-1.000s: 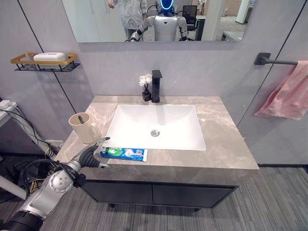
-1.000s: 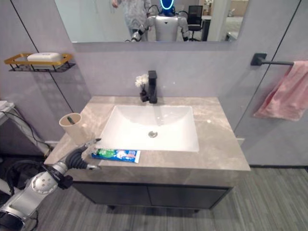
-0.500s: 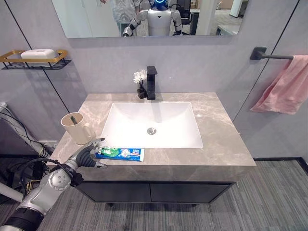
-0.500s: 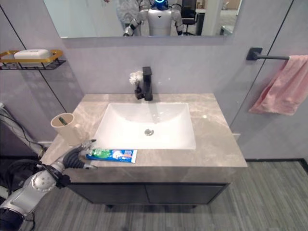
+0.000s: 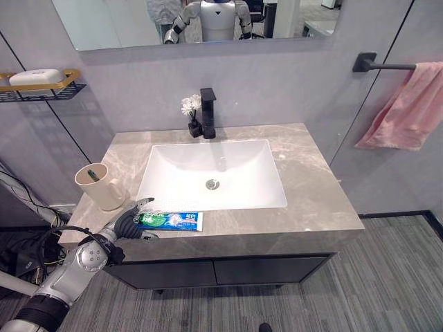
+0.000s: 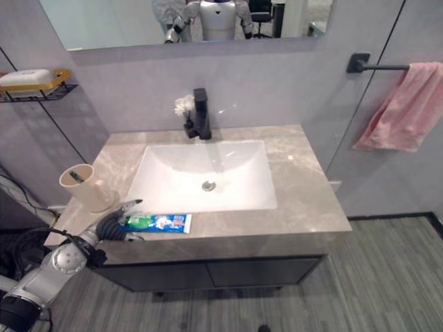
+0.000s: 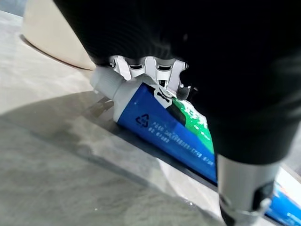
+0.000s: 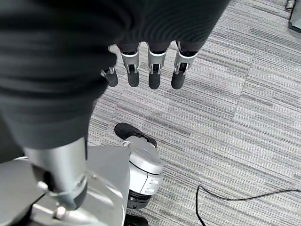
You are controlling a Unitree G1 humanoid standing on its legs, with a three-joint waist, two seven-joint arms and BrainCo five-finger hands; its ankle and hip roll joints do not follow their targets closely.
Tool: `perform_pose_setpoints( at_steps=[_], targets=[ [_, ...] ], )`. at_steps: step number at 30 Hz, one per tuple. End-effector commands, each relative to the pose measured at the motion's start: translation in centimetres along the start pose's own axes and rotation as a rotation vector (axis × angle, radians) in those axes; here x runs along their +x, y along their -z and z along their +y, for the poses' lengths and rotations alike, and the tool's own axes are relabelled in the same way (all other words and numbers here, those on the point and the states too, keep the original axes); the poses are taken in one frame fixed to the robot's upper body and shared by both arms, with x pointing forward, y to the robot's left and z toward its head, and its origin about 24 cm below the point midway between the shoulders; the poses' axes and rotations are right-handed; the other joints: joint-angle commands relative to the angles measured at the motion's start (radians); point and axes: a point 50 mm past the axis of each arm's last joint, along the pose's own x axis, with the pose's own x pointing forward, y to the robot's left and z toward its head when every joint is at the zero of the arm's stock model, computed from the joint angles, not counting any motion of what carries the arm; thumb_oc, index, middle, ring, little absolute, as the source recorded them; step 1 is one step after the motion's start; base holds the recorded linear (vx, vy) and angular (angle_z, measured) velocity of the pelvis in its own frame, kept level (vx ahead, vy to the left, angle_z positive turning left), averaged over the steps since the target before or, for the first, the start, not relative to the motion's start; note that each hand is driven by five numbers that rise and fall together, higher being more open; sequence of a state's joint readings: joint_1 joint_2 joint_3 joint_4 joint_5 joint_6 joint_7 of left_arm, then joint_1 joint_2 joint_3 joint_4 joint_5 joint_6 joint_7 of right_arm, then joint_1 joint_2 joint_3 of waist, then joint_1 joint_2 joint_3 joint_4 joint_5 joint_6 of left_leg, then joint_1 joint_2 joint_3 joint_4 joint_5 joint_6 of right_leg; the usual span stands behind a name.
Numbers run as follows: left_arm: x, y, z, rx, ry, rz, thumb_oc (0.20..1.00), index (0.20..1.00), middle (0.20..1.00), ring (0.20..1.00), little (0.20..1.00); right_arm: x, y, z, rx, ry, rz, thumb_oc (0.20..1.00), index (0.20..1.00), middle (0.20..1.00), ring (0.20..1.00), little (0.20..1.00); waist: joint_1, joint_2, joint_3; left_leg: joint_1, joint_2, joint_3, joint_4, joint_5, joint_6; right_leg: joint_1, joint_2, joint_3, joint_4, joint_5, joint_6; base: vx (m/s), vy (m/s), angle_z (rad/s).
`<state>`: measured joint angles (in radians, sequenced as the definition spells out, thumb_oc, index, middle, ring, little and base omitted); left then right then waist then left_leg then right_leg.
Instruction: Put brush and paste in cup on sink, flatten towel.
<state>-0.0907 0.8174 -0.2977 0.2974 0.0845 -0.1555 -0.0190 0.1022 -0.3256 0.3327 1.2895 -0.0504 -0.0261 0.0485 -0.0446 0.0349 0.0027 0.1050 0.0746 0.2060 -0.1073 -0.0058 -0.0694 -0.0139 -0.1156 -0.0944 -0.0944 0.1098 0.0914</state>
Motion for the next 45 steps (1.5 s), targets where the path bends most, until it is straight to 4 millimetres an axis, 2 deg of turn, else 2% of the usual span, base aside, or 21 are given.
perform_pose_setpoints(
  at_steps=[1,9,11,13,16,17,18,19,20,21,27,31,38,45],
  targets=[
    [1.4,-1.6,2.1,-0.016,-0.073,-0.060,1.000,1.000,1.000,1.000,1.000,0.1,-1.3,-0.7,0.011,0.007,-0.028,1.000,1.000,1.000,1.000,1.000,-0.032,-0.035,0.027,-0.016,0.006,-0.005,0.020,-0.006,-0.022,0.044,-0.070,0.045,0.007,0.019,0.057,0.00,0.000,0.00],
    [1.6,-1.1,0.9,-0.046,-0.033,-0.027,1.000,1.000,1.000,1.000,1.000,0.1,-1.3,-1.0,0.010,0.015,-0.024,1.000,1.000,1.000,1.000,1.000,-0.032,-0.035,0.028,-0.017,0.008,-0.005,0.020,-0.006,-0.022,0.043,-0.068,0.045,0.007,0.016,0.056,0.00,0.000,0.00],
    [1.6,-1.0,0.7,-0.047,-0.029,-0.023,0.918,0.918,0.918,0.918,0.918,0.2,-1.5,-1.1,0.007,0.017,-0.026,1.000,1.000,1.000,1.000,1.000,-0.031,-0.036,0.029,-0.016,0.008,-0.005,0.020,-0.006,-0.022,0.044,-0.067,0.046,0.007,0.016,0.055,0.00,0.000,0.00],
    [1.6,-0.8,0.5,-0.040,-0.024,-0.014,0.715,0.715,0.715,0.715,0.715,0.2,-1.6,-1.1,0.008,0.019,-0.030,1.000,1.000,1.000,1.000,1.000,-0.029,-0.036,0.030,-0.016,0.008,-0.006,0.020,-0.006,-0.023,0.045,-0.066,0.045,0.007,0.016,0.055,0.00,0.000,0.00],
    [1.6,-0.7,0.3,0.009,-0.012,-0.007,0.473,0.473,0.473,0.473,0.473,0.2,-1.9,-1.3,0.003,0.024,-0.039,1.000,1.000,1.000,1.000,1.000,-0.029,-0.037,0.031,-0.016,0.009,-0.007,0.020,-0.006,-0.023,0.044,-0.066,0.044,0.007,0.016,0.055,0.00,0.000,0.00],
    [1.6,-0.7,0.3,0.009,-0.012,-0.007,0.451,0.451,0.451,0.451,0.451,0.2,-1.9,-1.3,0.003,0.024,-0.039,1.000,1.000,1.000,1.000,1.000,-0.028,-0.037,0.031,-0.016,0.008,-0.007,0.020,-0.006,-0.023,0.044,-0.066,0.044,0.007,0.016,0.055,0.00,0.000,0.00],
    [1.6,-0.5,0.3,0.053,0.002,-0.002,0.401,0.401,0.401,0.401,0.401,0.2,-2.1,-1.3,0.003,0.024,-0.048,1.000,1.000,1.000,1.000,1.000,-0.029,-0.038,0.031,-0.016,0.009,-0.007,0.020,-0.007,-0.023,0.044,-0.065,0.045,0.007,0.015,0.055,0.00,0.000,0.00],
    [1.7,-0.9,0.4,0.186,0.032,-0.028,0.322,0.322,0.322,0.322,0.322,0.2,-2.4,-1.4,0.003,0.029,-0.061,1.000,1.000,1.000,1.000,1.000,-0.030,-0.038,0.031,-0.016,0.010,-0.008,0.020,-0.008,-0.023,0.044,-0.065,0.044,0.007,0.014,0.056,0.00,0.000,0.00],
    [1.7,-0.9,0.4,0.189,0.033,-0.029,0.278,0.278,0.278,0.278,0.278,0.2,-2.4,-1.3,0.005,0.028,-0.061,1.000,1.000,1.000,1.000,1.000,-0.028,-0.039,0.032,-0.016,0.010,-0.008,0.020,-0.008,-0.023,0.045,-0.065,0.044,0.007,0.014,0.056,0.00,0.000,0.00],
    [1.9,-1.4,0.4,0.332,0.070,-0.063,0.200,0.200,0.200,0.200,0.200,0.2,-2.8,-1.4,0.005,0.035,-0.075,1.000,1.000,1.000,1.000,1.000,-0.028,-0.040,0.032,-0.015,0.010,-0.010,0.020,-0.011,-0.023,0.046,-0.064,0.044,0.007,0.013,0.057,0.00,0.000,0.00],
    [1.7,-0.9,-1.2,0.504,0.189,-0.082,0.200,0.200,0.200,0.200,0.200,0.2,-2.8,-1.6,0.009,0.056,-0.073,1.000,1.000,1.000,1.000,1.000,-0.025,-0.039,0.034,-0.007,0.010,-0.010,0.020,-0.015,-0.022,0.052,-0.063,0.044,0.007,0.010,0.059,0.00,0.000,0.00],
    [1.6,-1.3,-1.4,0.551,0.200,-0.116,0.200,0.200,0.200,0.200,0.200,0.2,-2.6,-2.0,0.022,0.073,-0.064,1.000,1.000,1.000,1.000,1.000,-0.024,-0.039,0.029,0.001,0.011,-0.010,0.020,-0.018,-0.023,0.062,-0.063,0.044,0.007,0.008,0.058,0.00,0.000,0.00],
    [1.7,-2.9,0.1,0.555,0.082,-0.178,0.200,0.200,0.200,0.200,0.200,0.1,-2.1,-2.9,0.108,0.112,-0.040,1.000,1.000,1.000,1.000,1.000,-0.018,-0.039,0.013,0.012,0.014,-0.019,0.020,-0.018,-0.024,0.078,-0.063,0.032,0.007,0.004,0.054,0.00,0.000,0.00],
    [1.7,-5.2,2.4,0.569,-0.064,-0.263,0.200,0.200,0.200,0.200,0.200,-0.2,-1.6,-4.5,0.296,0.182,-0.031,1.000,1.000,1.000,1.000,1.000,-0.017,-0.044,-0.008,0.020,0.019,-0.022,0.020,-0.017,-0.026,0.087,-0.062,0.027,0.007,0.001,0.052,-0.02,-0.003,0.00]
  ],
)
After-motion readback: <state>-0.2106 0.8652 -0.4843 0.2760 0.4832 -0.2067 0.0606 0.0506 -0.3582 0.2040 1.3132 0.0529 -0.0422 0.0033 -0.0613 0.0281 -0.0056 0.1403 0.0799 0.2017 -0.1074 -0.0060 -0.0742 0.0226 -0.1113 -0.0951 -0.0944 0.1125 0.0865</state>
